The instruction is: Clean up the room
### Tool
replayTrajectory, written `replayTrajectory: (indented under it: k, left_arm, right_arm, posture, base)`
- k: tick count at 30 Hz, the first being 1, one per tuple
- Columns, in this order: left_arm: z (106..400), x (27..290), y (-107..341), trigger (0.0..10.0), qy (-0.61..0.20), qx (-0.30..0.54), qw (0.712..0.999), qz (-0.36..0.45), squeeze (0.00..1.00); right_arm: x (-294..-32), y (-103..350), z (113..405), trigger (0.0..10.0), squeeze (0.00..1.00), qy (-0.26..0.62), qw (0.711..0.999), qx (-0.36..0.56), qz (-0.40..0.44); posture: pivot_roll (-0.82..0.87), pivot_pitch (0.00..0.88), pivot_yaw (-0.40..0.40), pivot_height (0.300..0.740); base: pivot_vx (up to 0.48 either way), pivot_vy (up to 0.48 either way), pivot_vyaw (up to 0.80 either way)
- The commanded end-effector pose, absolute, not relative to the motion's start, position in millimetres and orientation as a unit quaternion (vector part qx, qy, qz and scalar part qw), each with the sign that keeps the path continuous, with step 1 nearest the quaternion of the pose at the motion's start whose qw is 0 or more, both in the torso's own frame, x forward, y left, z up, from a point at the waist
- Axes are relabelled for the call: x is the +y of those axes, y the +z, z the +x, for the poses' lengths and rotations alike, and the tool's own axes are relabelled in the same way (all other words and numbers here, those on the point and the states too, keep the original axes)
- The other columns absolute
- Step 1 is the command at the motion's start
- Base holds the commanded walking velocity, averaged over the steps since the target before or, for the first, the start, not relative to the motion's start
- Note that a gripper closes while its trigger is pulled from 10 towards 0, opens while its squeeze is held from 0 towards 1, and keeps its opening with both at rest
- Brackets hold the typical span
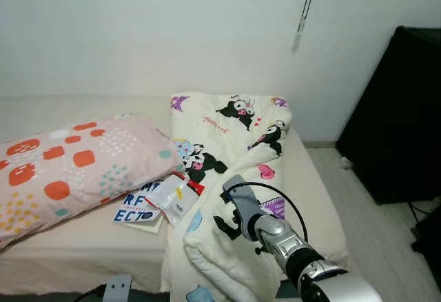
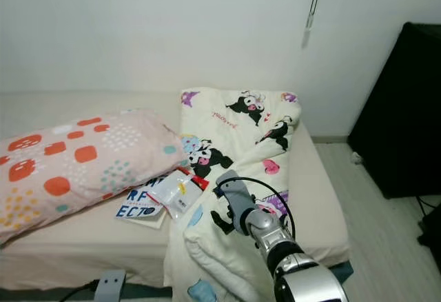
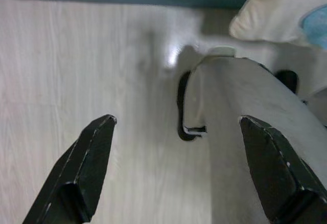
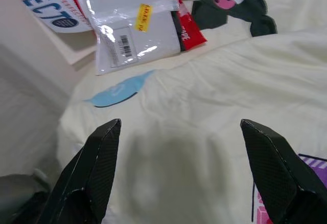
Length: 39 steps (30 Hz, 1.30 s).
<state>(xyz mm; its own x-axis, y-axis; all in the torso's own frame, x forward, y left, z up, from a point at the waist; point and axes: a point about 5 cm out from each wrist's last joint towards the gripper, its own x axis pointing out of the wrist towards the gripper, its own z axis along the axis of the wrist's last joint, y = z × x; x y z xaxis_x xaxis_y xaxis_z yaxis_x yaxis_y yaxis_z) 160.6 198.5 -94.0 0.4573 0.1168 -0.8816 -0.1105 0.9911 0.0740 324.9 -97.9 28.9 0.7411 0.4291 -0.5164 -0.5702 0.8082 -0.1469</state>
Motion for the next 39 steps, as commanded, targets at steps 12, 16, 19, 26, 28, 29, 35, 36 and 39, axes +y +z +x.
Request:
replayTrajectory:
  k: [12, 16, 19, 26, 28, 29, 35, 36, 39]
  left_arm:
    - [164.9, 189.1, -93.9, 10.0, 0.063, 0.524, 0.849, 0.001, 0.0]
    - [161.2, 190.8, -95.2, 10.0, 0.065, 0.526, 0.848, 0.002, 0.0]
    - [158.6, 192.2, -96.0, 10.0, 0.066, 0.528, 0.847, 0.002, 0.0]
    - [143.1, 200.5, -100.6, 10.0, 0.07, 0.542, 0.838, 0.009, 0.0]
    - [139.4, 203.3, -101.4, 10.0, 0.071, 0.544, 0.836, 0.011, 0.0]
    - [136.1, 205.9, -102.1, 10.0, 0.072, 0.546, 0.835, 0.012, 0.0]
    - [126.3, 214.7, -103.6, 10.0, 0.073, 0.552, 0.83, 0.018, 0.0]
    - [121.3, 218.7, -104.2, 10.0, 0.073, 0.555, 0.828, 0.022, 0.0]
    - [110.2, 226.7, -105.5, 10.0, 0.071, 0.562, 0.824, 0.031, 0.0]
  right_arm:
    - [-91.4, 42.1, 335.4, 10.0, 0.0, 0.284, 0.903, 0.206, -0.248]
    - [-71.6, 30.1, 320.4, 10.0, 0.0, 0.338, 0.891, 0.221, -0.209]
    - [-67.0, 27.0, 316.9, 10.0, 0.0, 0.343, 0.89, 0.229, -0.195]
    - [-54.4, 23.1, 308.3, 10.0, 0.0, 0.373, 0.885, 0.234, -0.15]
    - [-53.5, 21.9, 306.9, 10.0, 0.0, 0.375, 0.884, 0.235, -0.15]
    - [-52.9, 20.4, 305.4, 10.0, 0.0, 0.376, 0.883, 0.236, -0.153]
    - [-61.1, 13.2, 304.3, 10.0, 0.0, 0.337, 0.884, 0.246, -0.212]
    - [-63.4, 11.1, 303.8, 10.0, 0.0, 0.322, 0.886, 0.25, -0.221]
    - [-62.2, 8.8, 301.5, 10.0, 0.0, 0.317, 0.888, 0.251, -0.22]
  posture:
    - [-0.01, 0.0, -0.037, 0.638]
    - [0.0, 0.0, -0.039, 0.638]
    - [0.01, 0.0, -0.038, 0.633]
    - [0.01, 0.0, -0.034, 0.608]
    - [0.02, 0.003, -0.033, 0.603]
    - [0.02, 0.015, -0.032, 0.598]
    - [0.03, 0.041, -0.029, 0.589]
    - [0.04, 0.054, -0.026, 0.589]
    - [0.04, 0.071, -0.022, 0.589]
  base:
    - [0.0, 0.0, 0.0]
    - [0.0, 0.0, 0.0]
    - [0.0, 0.0, 0.0]
    - [0.0, 0.0, 0.0]
    - [0.0, 0.0, 0.0]
    - [0.0, 0.0, 0.0]
    - [0.0, 0.0, 0.0]
    - [0.0, 0.0, 0.0]
    - [0.0, 0.0, 0.0]
